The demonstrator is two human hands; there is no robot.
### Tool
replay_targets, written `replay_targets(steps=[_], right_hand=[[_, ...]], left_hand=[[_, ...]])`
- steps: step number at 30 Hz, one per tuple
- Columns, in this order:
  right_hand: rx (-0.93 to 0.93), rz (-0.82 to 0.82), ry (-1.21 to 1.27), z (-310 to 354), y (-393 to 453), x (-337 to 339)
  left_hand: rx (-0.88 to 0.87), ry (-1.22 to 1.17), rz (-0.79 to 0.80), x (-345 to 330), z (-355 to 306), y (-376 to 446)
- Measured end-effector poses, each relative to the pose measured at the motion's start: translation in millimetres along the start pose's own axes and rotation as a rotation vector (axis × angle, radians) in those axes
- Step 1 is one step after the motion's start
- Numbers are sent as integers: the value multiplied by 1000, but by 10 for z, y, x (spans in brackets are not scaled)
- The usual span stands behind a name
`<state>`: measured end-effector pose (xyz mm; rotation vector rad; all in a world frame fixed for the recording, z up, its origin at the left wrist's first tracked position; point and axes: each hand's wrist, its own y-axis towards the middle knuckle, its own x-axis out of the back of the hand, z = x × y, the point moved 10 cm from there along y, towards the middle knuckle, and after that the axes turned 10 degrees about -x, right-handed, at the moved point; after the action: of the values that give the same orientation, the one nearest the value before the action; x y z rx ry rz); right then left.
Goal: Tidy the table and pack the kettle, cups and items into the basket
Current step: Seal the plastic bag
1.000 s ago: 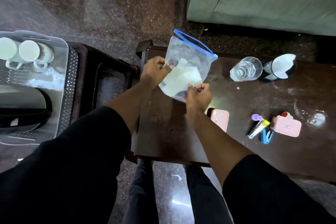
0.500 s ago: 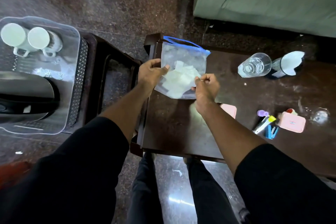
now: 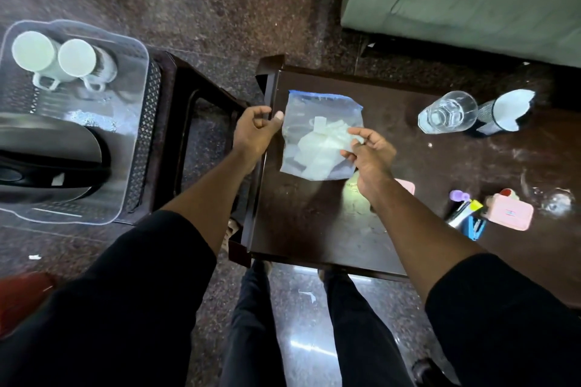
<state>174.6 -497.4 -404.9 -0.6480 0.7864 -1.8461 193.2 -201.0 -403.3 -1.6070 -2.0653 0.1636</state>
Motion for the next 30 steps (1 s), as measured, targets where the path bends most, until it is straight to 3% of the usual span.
replay_targets(steps=[5,12,16,21,24,28,30], right_hand=[[-50,-18,38,-18,3,-2],[-43,-67,-76,-8,79,-61],[-43,-22,-167,30,89,-72],[-34,128,-179,19,27,-84],[69,125,-296,125,4,-79],[387,52,-731,425,-121,-170],[466,33,-765,543,-191,-193]], left_hand=[[86,-53,236,-342,158,-198],[140,34,64,-227,243,-295],[-68,123,202,-302,-94,-256],[-282,574,335,-348,-342,-339],[-275,603,260,-278,-399,-357],[-311,630,196,-120,-443,-363],[-326,550,158,-27,-456,-377]])
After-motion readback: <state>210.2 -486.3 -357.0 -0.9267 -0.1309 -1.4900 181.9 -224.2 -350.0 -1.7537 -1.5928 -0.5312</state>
